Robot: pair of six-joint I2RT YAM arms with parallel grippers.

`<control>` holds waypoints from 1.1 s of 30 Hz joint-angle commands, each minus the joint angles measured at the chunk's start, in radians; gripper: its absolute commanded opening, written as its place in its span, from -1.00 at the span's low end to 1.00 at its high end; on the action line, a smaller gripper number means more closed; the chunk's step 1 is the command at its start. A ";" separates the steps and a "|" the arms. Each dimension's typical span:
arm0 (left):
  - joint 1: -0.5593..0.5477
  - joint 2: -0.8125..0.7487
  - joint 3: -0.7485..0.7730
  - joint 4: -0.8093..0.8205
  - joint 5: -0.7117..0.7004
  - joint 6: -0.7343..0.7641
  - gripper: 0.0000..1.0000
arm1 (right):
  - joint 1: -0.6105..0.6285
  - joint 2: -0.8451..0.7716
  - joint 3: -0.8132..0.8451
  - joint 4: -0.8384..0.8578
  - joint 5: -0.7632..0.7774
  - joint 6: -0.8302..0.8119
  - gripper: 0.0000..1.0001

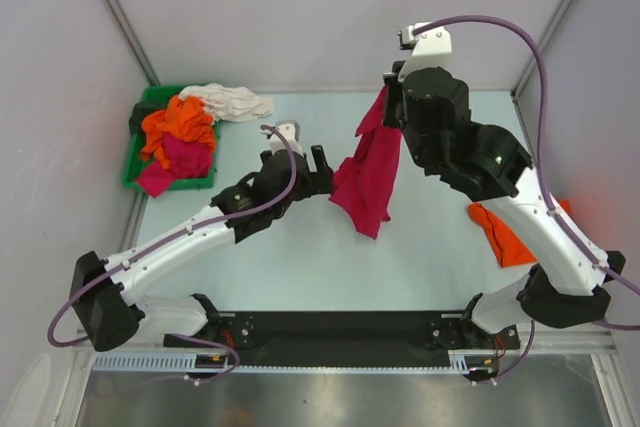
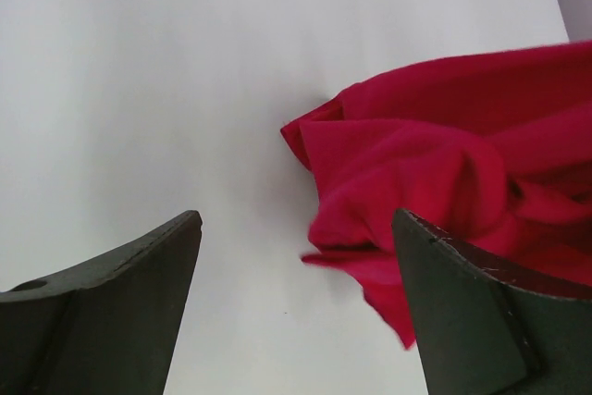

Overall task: Fold and stack the t-shirts
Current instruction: Flatten out the tshirt

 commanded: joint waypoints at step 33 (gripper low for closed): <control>0.154 0.412 0.194 0.269 0.326 -0.296 0.79 | -0.041 -0.247 -0.008 -0.142 -0.159 0.026 -1.00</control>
